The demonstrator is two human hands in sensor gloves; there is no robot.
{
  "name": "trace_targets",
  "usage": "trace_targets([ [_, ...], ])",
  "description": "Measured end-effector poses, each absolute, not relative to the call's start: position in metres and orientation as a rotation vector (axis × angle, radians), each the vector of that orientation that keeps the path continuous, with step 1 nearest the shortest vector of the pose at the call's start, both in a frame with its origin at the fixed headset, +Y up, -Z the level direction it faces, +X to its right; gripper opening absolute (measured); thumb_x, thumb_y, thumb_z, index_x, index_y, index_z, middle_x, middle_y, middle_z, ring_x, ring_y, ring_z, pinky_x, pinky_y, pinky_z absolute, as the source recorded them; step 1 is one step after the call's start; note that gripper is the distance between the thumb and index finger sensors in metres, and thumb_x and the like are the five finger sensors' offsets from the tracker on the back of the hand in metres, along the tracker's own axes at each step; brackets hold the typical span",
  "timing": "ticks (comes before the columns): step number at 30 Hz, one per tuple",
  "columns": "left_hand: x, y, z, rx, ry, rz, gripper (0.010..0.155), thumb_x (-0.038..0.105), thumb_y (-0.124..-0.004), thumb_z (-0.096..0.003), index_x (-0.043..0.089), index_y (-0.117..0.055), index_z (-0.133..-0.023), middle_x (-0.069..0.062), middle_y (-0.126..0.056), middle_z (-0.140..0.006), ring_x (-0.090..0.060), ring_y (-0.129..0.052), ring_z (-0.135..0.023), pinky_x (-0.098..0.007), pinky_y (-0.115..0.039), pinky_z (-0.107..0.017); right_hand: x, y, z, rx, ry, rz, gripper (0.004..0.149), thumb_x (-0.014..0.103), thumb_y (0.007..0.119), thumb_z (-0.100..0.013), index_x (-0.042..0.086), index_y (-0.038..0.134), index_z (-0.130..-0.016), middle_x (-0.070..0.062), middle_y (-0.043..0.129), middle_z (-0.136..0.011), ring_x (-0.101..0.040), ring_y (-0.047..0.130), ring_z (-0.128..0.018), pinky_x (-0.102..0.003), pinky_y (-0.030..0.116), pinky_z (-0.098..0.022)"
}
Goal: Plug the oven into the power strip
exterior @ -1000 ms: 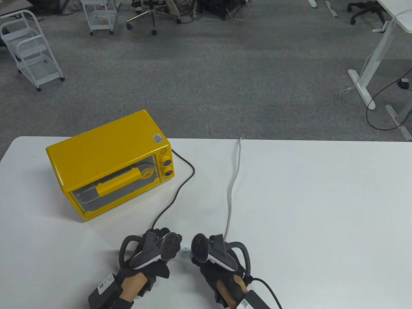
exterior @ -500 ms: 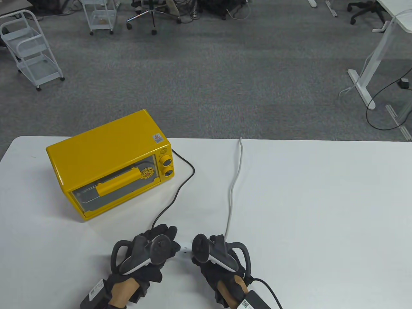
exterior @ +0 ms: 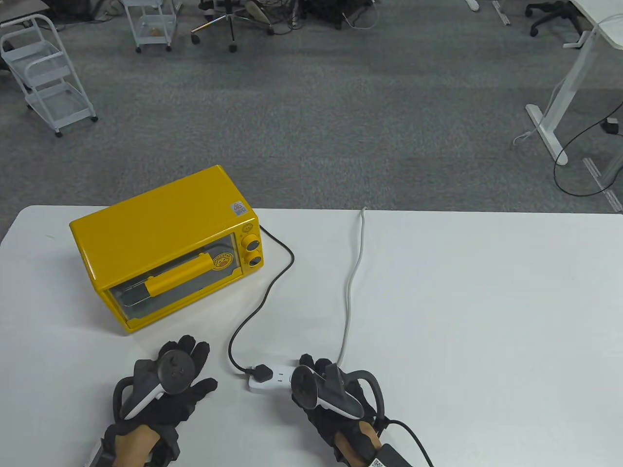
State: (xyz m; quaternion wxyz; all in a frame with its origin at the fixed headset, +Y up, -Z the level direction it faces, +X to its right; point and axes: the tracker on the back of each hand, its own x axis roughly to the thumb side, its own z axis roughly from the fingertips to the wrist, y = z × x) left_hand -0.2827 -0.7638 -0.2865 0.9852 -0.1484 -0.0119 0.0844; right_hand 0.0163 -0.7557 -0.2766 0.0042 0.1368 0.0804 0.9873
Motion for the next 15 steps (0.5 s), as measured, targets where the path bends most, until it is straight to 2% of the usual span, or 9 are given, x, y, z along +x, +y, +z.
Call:
trace_targets([
  [9, -0.283, -0.763, -0.287, -0.299, -0.035, 0.159, 0.087, 0.065, -0.059, -0.0361, 0.038, -0.042, -0.117, 0.001, -0.027, -0.132, -0.041, -0.034, -0.122, -0.068, -0.043, -0.081, 0.037, -0.740, -0.272, 0.396, 0.188, 3.056, 0.077, 0.053, 0.069, -0.046, 0.015, 0.052, -0.111, -0.021, 0.067, -0.106, -0.025, 0.094, -0.071, -0.055, 0.077, -0.060],
  [15, -0.278, -0.762, -0.287, -0.292, -0.057, 0.142, 0.086, 0.065, -0.059, -0.0362, 0.039, -0.042, -0.117, 0.002, -0.028, -0.132, -0.041, -0.035, -0.122, -0.068, -0.043, -0.080, 0.071, -0.716, -0.271, 0.312, -0.007, 3.021, 0.077, 0.053, 0.069, -0.046, 0.016, 0.050, -0.112, -0.022, 0.061, -0.109, -0.029, 0.090, -0.078, -0.057, 0.074, -0.062],
])
